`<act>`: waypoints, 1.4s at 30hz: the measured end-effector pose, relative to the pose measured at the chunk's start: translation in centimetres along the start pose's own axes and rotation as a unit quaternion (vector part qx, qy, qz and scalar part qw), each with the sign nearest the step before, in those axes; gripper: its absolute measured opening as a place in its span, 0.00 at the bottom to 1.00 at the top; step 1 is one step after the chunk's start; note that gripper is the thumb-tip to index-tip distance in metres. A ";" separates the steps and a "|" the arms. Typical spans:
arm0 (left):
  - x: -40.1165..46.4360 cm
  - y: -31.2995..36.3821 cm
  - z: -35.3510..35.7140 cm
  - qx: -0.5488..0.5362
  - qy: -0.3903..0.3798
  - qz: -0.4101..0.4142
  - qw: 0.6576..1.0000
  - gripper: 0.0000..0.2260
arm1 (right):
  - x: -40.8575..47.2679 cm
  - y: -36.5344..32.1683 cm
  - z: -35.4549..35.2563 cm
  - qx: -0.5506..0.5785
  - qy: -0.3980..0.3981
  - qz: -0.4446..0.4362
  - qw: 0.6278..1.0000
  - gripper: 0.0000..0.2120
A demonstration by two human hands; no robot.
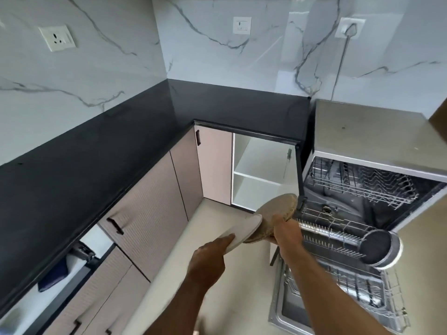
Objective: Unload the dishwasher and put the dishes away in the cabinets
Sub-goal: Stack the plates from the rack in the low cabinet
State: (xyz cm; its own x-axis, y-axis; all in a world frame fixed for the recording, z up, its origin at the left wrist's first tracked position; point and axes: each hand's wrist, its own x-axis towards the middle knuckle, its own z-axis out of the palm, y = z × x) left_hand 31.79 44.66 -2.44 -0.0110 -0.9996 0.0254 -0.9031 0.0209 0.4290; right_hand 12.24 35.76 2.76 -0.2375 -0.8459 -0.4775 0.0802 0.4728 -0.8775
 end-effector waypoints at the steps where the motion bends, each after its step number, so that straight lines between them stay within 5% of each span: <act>1: 0.8 -1.0 -0.4 0.005 -0.002 0.012 1.000 0.29 | 0.5 -0.2 1.0 0.018 0.002 0.004 1.000 0.18; 18: 14.9 -14.3 -5.4 0.029 -0.024 0.134 0.990 0.35 | 6.4 -4.1 15.3 0.196 0.013 0.005 0.981 0.19; 29: 22.6 -14.3 -2.1 0.040 -0.093 0.166 0.981 0.36 | 13.5 -4.2 15.0 0.268 0.018 0.049 0.962 0.11; 42: 44.5 -12.1 5.4 0.089 -0.157 0.222 0.958 0.39 | 35.1 -7.1 13.9 0.333 0.036 0.102 0.937 0.18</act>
State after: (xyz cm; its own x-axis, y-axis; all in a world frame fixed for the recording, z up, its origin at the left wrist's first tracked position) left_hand 39.90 -0.22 -11.37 -0.5151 -0.8493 -0.1155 -0.8376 0.4703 0.2779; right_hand 16.76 -0.68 -8.33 -0.2139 -0.7247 -0.6550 0.7118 0.3436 -0.6126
